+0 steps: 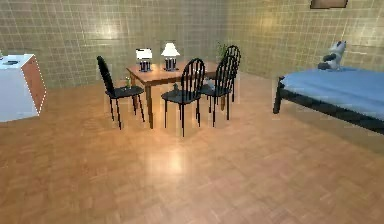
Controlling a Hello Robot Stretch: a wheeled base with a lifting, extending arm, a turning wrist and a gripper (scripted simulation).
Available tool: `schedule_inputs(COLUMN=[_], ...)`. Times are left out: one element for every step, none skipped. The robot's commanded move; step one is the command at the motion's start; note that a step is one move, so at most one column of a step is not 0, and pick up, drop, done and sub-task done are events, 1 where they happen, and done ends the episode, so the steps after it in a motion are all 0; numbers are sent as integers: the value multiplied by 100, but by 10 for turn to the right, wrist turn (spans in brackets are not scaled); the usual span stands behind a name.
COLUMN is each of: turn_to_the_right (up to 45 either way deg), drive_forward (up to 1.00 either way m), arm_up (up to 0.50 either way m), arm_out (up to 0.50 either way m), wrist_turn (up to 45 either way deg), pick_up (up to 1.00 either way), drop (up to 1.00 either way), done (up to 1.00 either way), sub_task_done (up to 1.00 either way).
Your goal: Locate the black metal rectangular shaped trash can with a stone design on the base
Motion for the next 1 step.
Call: schedule_inputs(turn_to_the_right=[450], drive_forward=[0], arm_up=[0], arm_out=[0], wrist_turn=[0], pick_up=[0], drop=[0], done=[0], sub_task_done=[0])
